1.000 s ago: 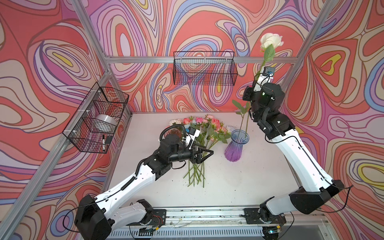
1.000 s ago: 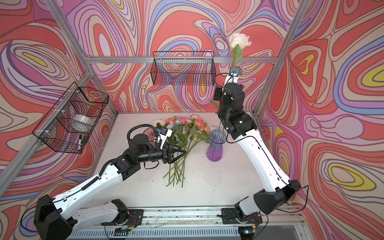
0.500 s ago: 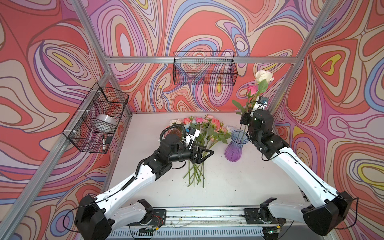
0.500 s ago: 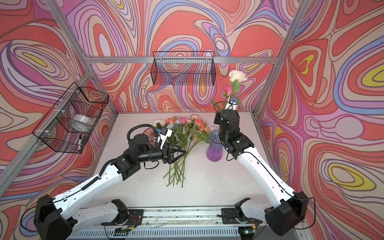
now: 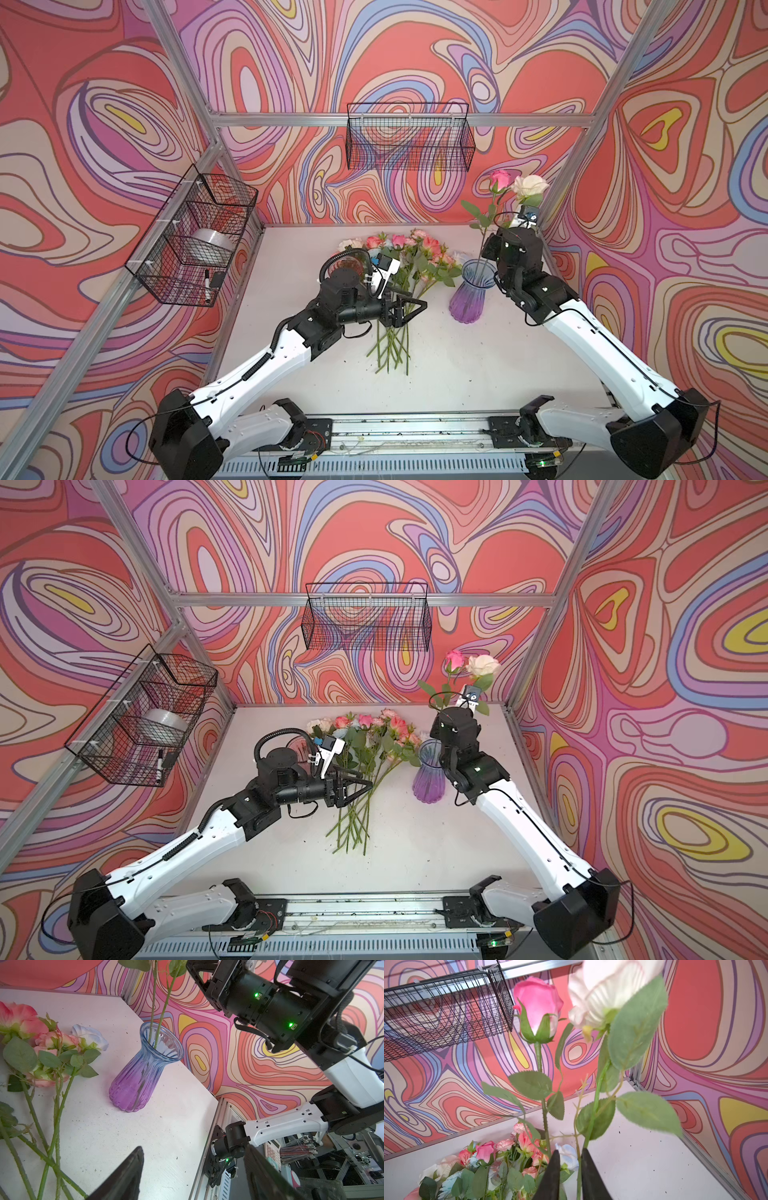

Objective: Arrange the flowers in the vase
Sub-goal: 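Carry the white rose over the purple vase and lower its stem inside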

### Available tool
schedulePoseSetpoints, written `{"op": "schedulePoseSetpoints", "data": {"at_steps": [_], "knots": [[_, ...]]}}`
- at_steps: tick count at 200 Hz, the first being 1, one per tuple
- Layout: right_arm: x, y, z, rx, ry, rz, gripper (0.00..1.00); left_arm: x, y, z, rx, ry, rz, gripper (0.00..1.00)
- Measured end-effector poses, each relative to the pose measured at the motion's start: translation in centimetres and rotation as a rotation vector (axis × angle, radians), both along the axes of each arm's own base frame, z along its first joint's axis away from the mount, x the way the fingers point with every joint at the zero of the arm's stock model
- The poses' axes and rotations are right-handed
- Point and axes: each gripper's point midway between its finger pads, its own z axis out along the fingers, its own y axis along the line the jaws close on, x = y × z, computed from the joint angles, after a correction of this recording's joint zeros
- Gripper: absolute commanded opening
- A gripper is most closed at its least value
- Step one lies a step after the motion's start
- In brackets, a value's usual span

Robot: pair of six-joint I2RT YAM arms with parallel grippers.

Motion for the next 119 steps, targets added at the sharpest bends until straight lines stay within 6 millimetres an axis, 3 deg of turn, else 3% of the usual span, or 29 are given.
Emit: {"op": "schedulePoseSetpoints", "data": {"at_steps": [36,89,119], "knots": [[-0.5,0.4,-0.1,0.013,0.03,0.034,0.22,0.1,0.0,0.0,0.003,-0.004,0.005,0.76],[-1.7,1.3,2.5,0.111,-0.008,0.109,0.23,0.4,0.2,-0.2,0.016,-0.015,0.024,0.76],[-2.1,3.5,2.8,0.249,-0.007,0.193,0.23,0.9,0.8,-0.8,0.052,-0.024,0.068,0.75]]}}
